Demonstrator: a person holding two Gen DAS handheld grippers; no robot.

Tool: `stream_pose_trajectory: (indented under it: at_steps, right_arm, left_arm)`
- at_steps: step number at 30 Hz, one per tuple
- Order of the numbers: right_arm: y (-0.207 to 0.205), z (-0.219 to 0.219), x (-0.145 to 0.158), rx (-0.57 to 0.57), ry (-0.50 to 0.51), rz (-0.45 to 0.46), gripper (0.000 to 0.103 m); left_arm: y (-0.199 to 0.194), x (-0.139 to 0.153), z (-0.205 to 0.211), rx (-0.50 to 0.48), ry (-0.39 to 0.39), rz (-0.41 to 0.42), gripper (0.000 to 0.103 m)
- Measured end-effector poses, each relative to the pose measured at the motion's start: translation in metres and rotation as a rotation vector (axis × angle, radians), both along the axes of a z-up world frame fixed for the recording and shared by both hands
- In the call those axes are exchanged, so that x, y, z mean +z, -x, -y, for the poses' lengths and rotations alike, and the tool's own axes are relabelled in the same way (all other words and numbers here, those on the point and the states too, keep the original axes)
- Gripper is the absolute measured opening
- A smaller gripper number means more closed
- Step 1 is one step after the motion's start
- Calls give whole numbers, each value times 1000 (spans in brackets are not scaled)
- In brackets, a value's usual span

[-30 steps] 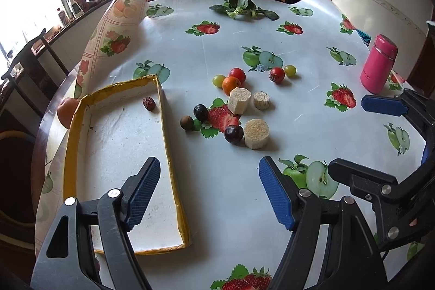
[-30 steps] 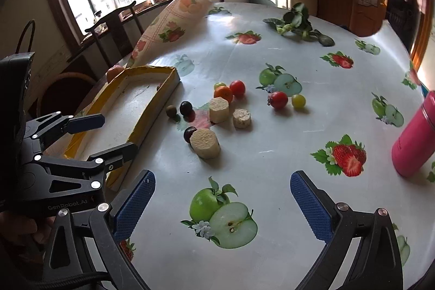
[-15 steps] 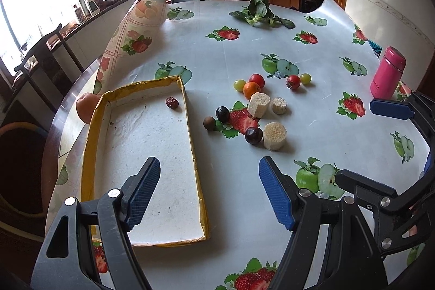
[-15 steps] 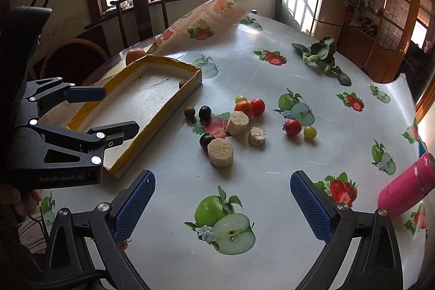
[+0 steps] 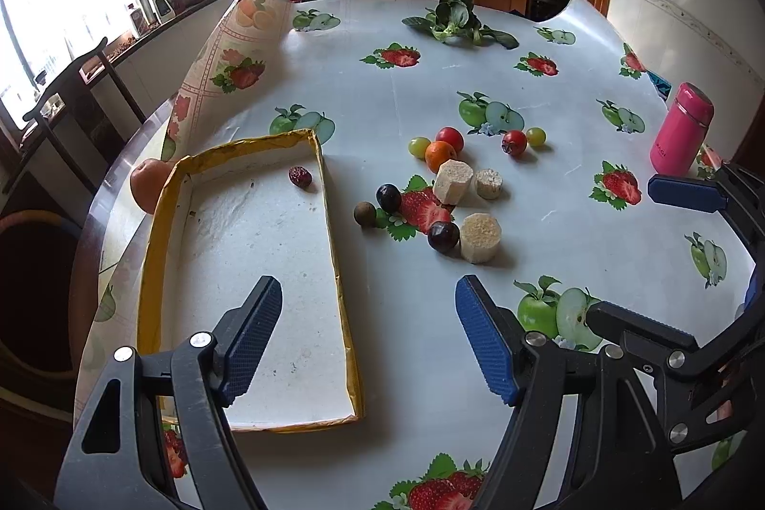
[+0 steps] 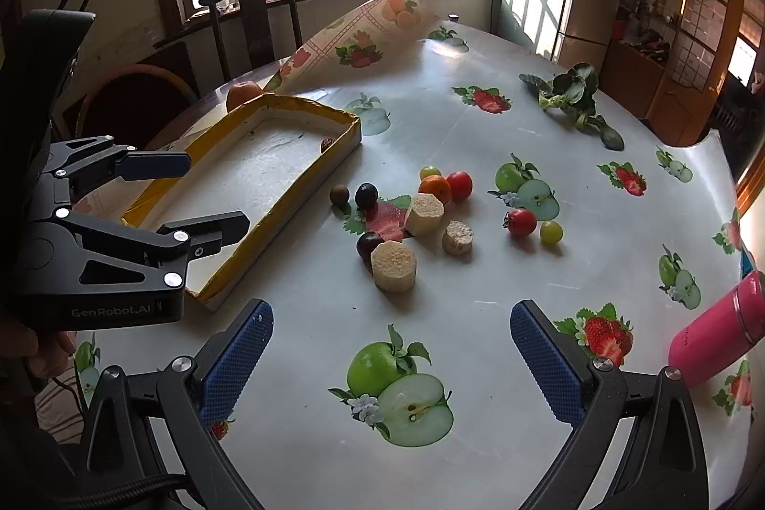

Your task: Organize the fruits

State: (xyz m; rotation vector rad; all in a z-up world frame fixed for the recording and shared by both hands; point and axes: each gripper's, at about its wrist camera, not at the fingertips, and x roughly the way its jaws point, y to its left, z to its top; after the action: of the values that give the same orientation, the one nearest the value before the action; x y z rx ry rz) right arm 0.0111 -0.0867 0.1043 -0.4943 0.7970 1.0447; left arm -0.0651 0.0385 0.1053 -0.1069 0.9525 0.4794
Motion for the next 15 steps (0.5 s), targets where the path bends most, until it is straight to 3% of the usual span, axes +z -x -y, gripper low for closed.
stream_pose_trajectory:
  at_steps: [15]
  right_arm:
    - [-13, 4, -15, -24, 5, -44, 101]
  left_arm:
    - [-16, -15, 8, -20, 49, -27, 75]
